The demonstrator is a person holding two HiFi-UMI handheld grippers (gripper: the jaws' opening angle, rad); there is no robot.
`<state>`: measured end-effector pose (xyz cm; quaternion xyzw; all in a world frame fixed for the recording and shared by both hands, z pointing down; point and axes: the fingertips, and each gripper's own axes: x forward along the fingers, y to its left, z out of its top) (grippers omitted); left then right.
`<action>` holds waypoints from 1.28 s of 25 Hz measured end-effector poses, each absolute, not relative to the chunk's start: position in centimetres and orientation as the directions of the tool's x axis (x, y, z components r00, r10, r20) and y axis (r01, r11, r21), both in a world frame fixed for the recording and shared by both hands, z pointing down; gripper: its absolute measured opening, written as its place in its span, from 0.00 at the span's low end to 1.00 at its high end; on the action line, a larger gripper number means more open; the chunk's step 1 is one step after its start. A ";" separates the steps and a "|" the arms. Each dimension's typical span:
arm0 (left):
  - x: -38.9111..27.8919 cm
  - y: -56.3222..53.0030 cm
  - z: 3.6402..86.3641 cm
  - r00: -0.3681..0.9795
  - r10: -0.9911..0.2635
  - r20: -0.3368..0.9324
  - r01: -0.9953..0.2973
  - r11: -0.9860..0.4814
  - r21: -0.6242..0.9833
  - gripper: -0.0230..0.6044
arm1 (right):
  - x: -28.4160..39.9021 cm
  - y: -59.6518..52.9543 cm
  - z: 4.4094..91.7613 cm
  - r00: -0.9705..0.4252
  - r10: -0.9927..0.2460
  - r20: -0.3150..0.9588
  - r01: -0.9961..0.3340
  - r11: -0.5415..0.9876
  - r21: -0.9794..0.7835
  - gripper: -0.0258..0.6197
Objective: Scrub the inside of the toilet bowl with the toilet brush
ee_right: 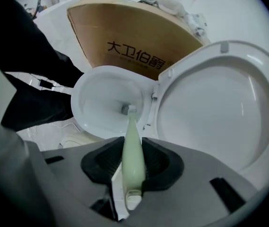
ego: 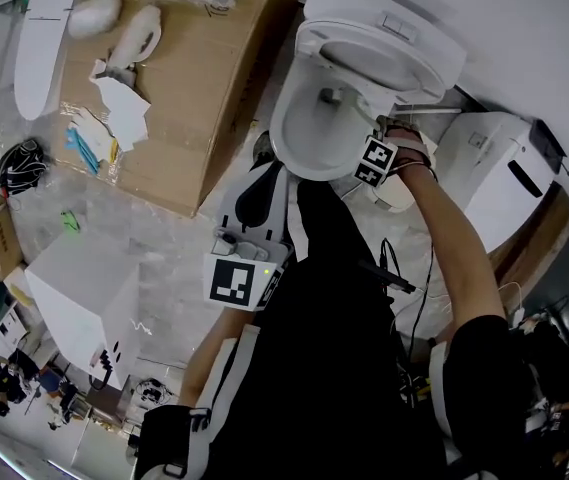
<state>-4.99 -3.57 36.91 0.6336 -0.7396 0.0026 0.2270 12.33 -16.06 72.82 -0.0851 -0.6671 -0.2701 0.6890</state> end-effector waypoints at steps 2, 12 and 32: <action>-5.4 -3.2 37.1 -0.098 -0.934 0.342 -0.936 0.204 0.288 0.05 | 11.0 -15.5 72.8 -0.058 -0.275 0.960 0.556 0.789 0.260 0.23; -6.9 -1.9 37.4 -0.043 -0.939 0.340 -0.942 0.152 0.301 0.05 | 5.7 -14.0 71.1 -0.132 -0.300 0.945 0.577 0.752 0.319 0.23; -5.5 -0.9 38.9 0.336 -0.871 0.358 -0.916 -0.213 0.340 0.05 | 10.9 -7.4 70.2 -0.215 -0.307 0.927 -0.767 0.641 0.035 0.23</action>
